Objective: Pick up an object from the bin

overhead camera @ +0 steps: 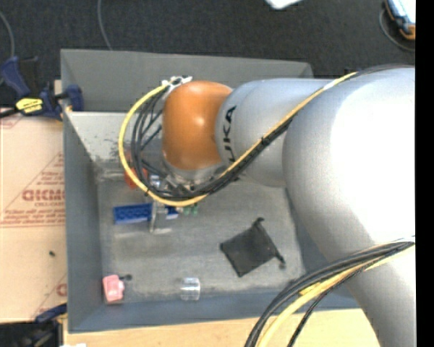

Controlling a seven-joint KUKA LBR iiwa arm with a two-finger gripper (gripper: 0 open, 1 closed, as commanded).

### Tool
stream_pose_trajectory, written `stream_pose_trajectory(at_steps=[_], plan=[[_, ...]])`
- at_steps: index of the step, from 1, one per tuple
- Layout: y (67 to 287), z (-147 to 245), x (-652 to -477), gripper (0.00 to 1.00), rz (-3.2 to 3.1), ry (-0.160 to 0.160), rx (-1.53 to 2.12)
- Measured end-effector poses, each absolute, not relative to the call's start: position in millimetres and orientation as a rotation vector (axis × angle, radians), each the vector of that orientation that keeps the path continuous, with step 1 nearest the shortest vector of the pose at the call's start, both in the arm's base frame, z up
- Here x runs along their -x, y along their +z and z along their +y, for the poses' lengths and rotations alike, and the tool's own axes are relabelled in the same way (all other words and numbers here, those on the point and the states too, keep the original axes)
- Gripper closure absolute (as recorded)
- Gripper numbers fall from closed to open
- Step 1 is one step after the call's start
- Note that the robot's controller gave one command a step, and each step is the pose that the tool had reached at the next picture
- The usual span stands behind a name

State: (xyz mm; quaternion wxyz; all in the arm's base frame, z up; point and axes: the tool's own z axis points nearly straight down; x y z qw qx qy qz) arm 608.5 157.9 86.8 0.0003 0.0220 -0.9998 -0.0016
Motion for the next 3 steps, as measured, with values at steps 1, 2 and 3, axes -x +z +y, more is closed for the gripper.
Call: stream_pose_trajectory(at_steps=[1, 2, 3], plan=[[99, 158, -608.3, 1.00, -3.139, -0.005, -0.069], [116, 158, -608.1, 1.00, -3.139, -0.005, -0.068], [134, 158, -608.5, 1.00, -3.140, -0.005, -0.068]])
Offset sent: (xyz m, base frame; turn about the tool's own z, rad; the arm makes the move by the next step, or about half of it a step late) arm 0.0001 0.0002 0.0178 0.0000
